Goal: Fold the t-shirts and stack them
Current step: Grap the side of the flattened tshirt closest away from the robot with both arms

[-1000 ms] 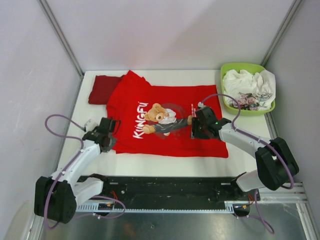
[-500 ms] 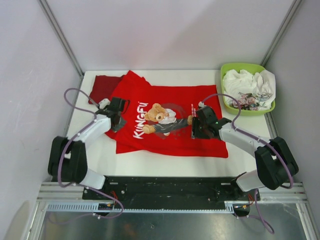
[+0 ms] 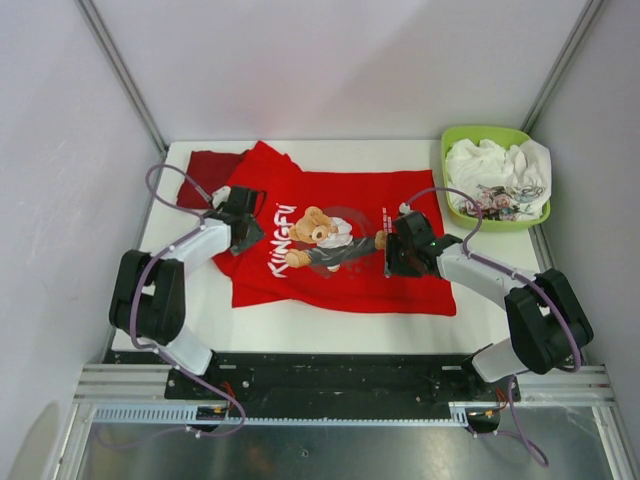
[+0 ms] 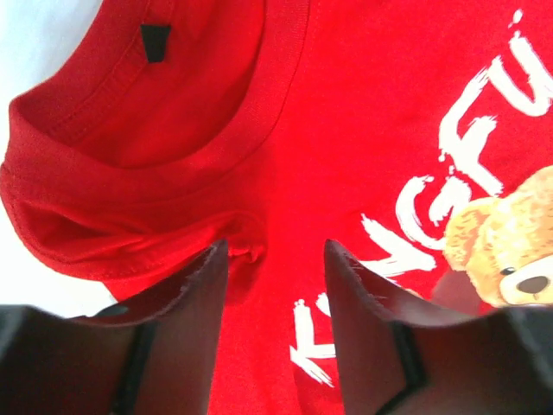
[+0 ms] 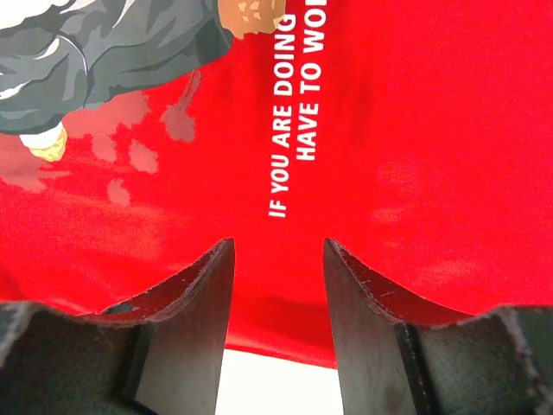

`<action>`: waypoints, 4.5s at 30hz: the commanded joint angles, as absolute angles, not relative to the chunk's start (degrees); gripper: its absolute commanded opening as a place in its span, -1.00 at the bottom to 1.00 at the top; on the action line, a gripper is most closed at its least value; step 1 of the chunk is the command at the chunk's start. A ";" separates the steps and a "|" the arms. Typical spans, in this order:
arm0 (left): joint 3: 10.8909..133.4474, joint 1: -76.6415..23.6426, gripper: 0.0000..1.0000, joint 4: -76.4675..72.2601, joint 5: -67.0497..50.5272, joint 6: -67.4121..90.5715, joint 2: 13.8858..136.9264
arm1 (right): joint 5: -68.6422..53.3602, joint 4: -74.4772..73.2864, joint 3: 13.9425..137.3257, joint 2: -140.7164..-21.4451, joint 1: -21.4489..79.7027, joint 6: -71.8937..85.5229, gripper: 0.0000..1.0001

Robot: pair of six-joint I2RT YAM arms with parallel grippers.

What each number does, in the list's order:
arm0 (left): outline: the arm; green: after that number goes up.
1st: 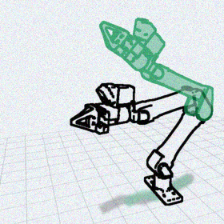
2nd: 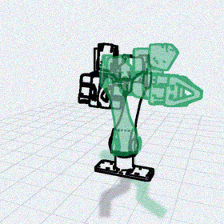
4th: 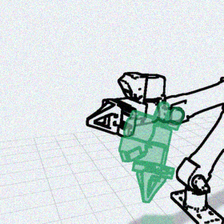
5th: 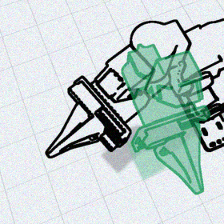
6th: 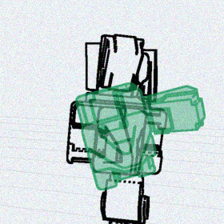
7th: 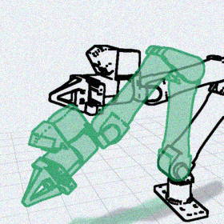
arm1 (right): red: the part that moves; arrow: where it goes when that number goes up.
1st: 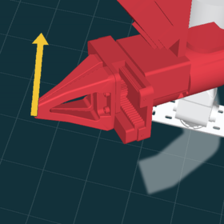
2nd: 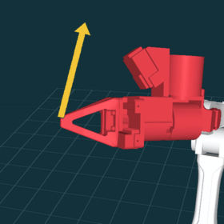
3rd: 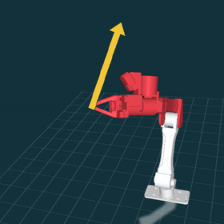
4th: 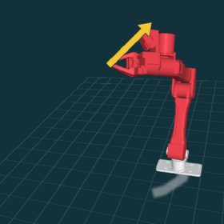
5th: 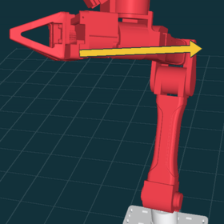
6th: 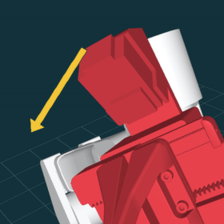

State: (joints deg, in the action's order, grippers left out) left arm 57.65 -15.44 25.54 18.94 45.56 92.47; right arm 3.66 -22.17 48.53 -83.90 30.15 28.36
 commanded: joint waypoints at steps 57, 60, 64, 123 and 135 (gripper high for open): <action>32.90 -19.89 -0.30 37.24 23.31 59.70 67.69 | 3.13 -20.22 48.69 -83.77 30.20 29.16 0.00; 32.92 -19.92 -0.30 37.34 23.73 60.02 65.26 | 3.18 -20.22 48.69 -83.76 30.23 29.10 0.00; 32.31 -19.87 -0.30 37.41 23.45 60.92 63.21 | 3.08 -20.15 48.69 -84.01 30.23 29.07 0.00; 43.89 -19.45 -1.00 62.68 16.74 59.52 28.83 | -0.65 -31.19 36.43 -64.07 8.38 40.23 0.07; 37.40 -19.45 -1.00 68.93 12.08 68.69 18.08 | -0.16 -46.18 31.25 -48.55 -4.57 47.04 -0.06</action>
State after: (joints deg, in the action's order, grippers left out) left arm 37.74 -19.70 65.73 13.63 64.38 20.62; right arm -0.91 -39.40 31.70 -52.49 -3.20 43.33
